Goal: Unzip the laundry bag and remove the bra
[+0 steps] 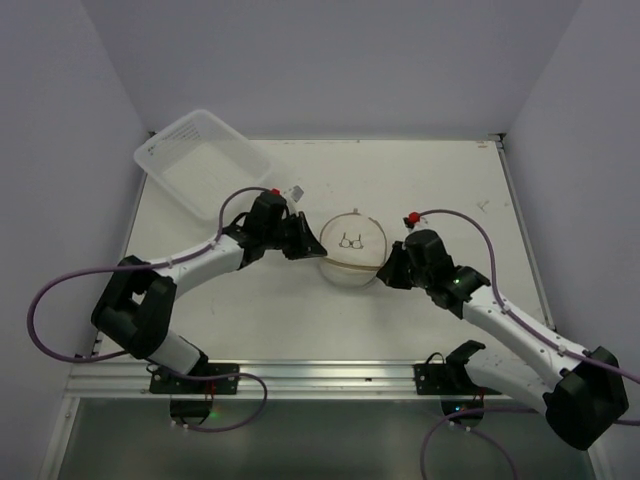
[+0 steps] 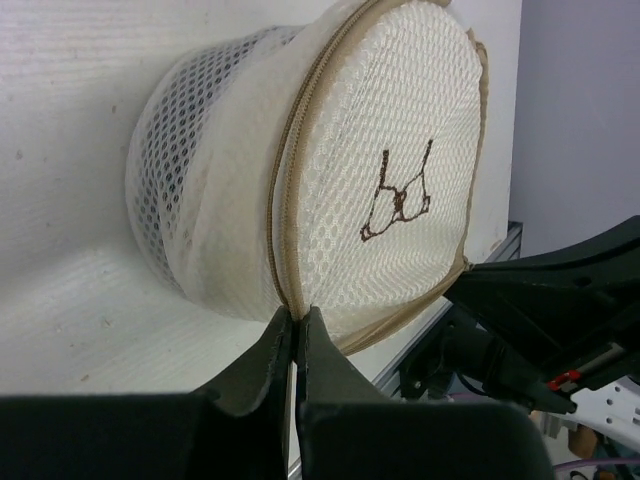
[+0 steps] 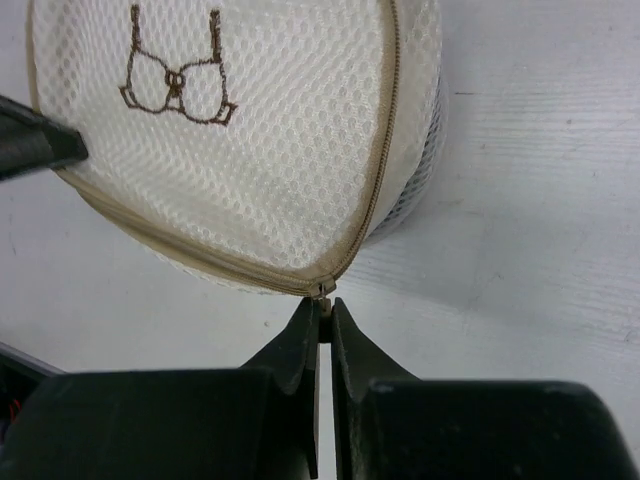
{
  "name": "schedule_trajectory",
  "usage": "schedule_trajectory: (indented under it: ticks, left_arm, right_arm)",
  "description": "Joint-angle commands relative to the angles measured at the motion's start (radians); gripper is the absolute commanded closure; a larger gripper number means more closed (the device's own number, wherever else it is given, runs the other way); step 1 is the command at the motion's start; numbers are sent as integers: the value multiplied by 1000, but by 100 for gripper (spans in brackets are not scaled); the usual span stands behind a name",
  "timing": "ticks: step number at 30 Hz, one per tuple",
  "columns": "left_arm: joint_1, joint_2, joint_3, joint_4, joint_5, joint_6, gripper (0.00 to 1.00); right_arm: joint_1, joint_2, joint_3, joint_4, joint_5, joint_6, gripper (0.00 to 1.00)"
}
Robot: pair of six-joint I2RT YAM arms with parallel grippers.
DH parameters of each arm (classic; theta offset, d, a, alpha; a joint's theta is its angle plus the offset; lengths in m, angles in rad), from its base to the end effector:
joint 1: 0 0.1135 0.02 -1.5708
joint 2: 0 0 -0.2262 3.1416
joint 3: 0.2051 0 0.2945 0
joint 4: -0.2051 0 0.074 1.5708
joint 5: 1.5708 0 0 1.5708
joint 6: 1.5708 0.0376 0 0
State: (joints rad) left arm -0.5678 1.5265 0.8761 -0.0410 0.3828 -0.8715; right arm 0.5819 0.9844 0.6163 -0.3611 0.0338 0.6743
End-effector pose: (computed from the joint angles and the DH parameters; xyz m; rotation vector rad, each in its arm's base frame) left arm 0.2957 -0.2052 0.1432 -0.1518 2.4879 -1.1313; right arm 0.2251 0.1466 0.1798 0.1277 2.3726 0.5923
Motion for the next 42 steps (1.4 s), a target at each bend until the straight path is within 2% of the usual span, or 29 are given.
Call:
schedule_trajectory:
  ticks: [1,4,5,8,10,11,13,14,17,20,25,27,30,37,40,42]
  left_arm:
    - [66,18,95,-103,20,166,100]
    - [75,82,222,-161,53,242,100]
    - [75,130,266,-181,62,274,100]
    - [77,211,409,-218,74,281,98]
    - [75,256,487,-227,71,273,83]
    - [75,262,504,-230,70,252,66]
    - [75,258,514,-234,62,224,47]
    - [75,245,502,-229,57,191,30]
    - [75,163,390,-180,21,125,12]
    - [75,65,249,-125,-13,57,9]
    - [75,-69,71,-91,-99,-24,8]
    - [74,-89,25,-66,-85,-46,9]
    - [62,-86,18,-40,-58,-60,16]
    - [17,-32,20,-26,-67,-60,39]
    - [13,-22,9,-23,-70,-63,61]
    - [11,-22,1,-25,-74,-60,70]
  right_arm:
    - [-28,6,19,-108,51,-110,100]
    - [-28,60,52,-58,-37,-82,100]
    - [-25,71,56,-29,-122,-65,100]
    - [-4,121,72,102,-218,33,100]
    - [41,187,129,157,-244,94,100]
    - [58,212,157,166,-241,108,100]
    - [108,259,238,183,-198,136,100]
    - [120,305,265,188,-184,142,100]
    - [153,381,342,205,-158,156,100]
    - [176,422,381,211,-137,159,100]
    - [203,474,396,228,-141,156,100]
    - [213,487,399,229,-144,150,100]
    - [226,508,401,232,-146,148,100]
    - [242,519,402,237,-135,154,100]
    - [242,504,393,229,-120,151,100]
    - [242,487,385,226,-111,151,100]
